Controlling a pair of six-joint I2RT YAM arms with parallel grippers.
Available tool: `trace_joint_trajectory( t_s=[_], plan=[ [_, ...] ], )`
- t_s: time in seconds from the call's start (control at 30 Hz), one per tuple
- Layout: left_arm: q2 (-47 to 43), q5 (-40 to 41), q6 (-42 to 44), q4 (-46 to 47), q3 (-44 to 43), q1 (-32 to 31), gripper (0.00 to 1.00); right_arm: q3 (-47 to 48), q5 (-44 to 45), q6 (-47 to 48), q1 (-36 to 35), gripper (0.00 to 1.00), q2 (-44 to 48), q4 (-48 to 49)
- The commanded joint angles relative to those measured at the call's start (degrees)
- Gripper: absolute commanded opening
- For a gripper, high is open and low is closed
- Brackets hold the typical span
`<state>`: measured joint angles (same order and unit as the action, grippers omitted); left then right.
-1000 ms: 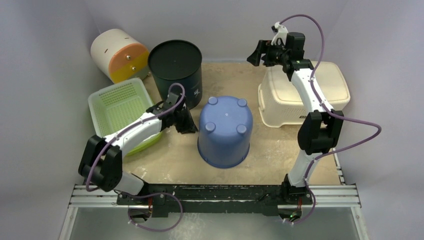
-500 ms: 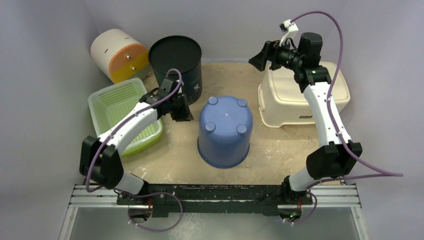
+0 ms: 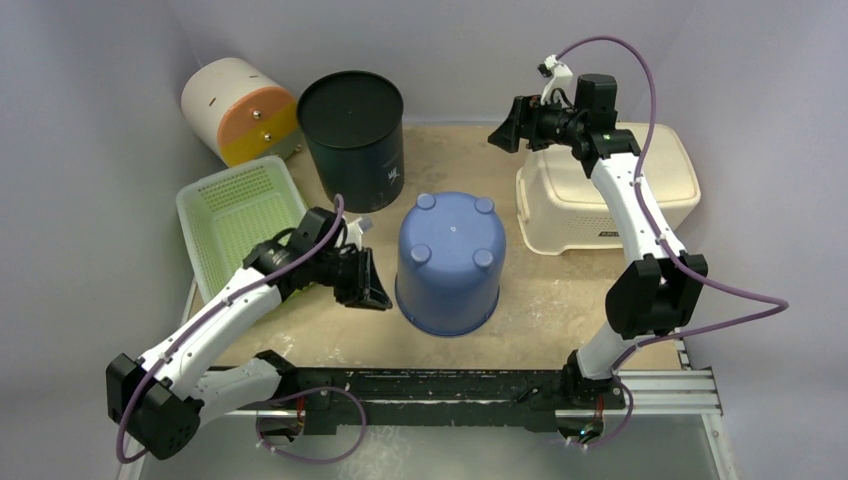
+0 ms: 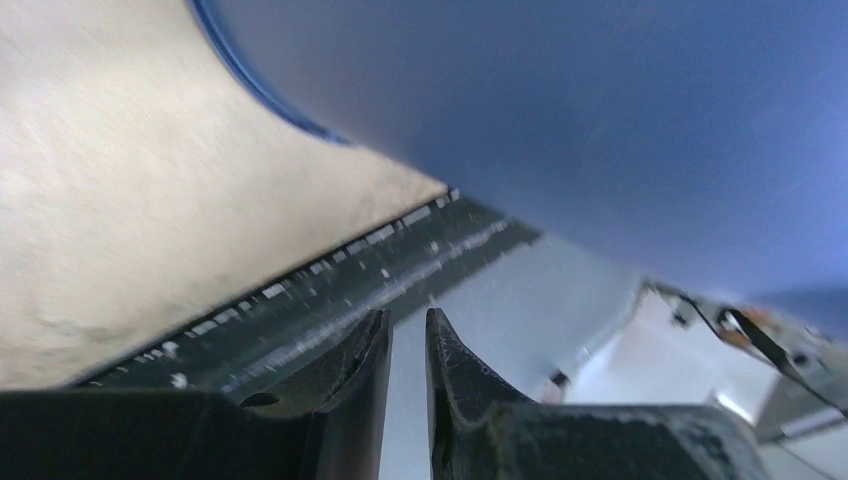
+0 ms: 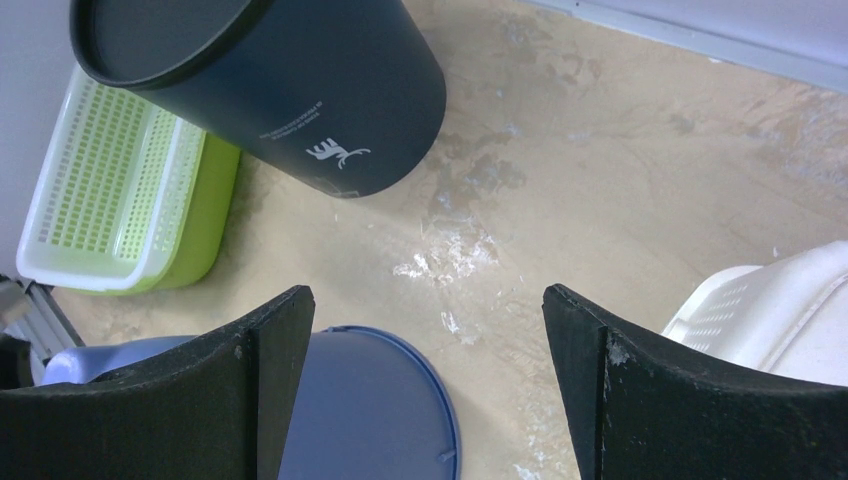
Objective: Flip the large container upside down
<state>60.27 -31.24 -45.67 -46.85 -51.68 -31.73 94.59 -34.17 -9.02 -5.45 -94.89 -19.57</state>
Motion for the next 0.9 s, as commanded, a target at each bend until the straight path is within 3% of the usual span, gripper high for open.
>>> trace_joint_trajectory(
  t_s=[0.0,0.17,0.37,0.5,0.63,0.87],
  plan=[
    [-3.98,-6.97,-12.12,14.35,6.65,-0.74,0.21,2.90,-0.95,0.58,0.09,0.87,1.30,1.29],
    [-1.25,-2.91,-14.44,21.86,8.45,-0.79,0.21,2.00,0.12,0.82,0.09,0.87,1.63,1.65],
    [10.71,0.23,-17.60,35.97,7.58,-0.79,0.21,0.57,0.05,-1.08,0.09,0.87,2.77,3.08],
    [20.29,2.05,-20.00,45.32,3.36,-0.79,0.21,1.04,0.24,-1.32,0.07,0.87,3.13,3.33],
    [27.77,5.83,-20.78,48.45,-3.18,-0.79,0.21,0.86,0.21,-1.24,0.09,0.88,3.43,3.28],
    [33.06,17.77,-25.58,55.16,-11.19,-0.53,0.18,2.21,3.27,0.74,0.11,0.88,5.06,1.85]
  ],
)
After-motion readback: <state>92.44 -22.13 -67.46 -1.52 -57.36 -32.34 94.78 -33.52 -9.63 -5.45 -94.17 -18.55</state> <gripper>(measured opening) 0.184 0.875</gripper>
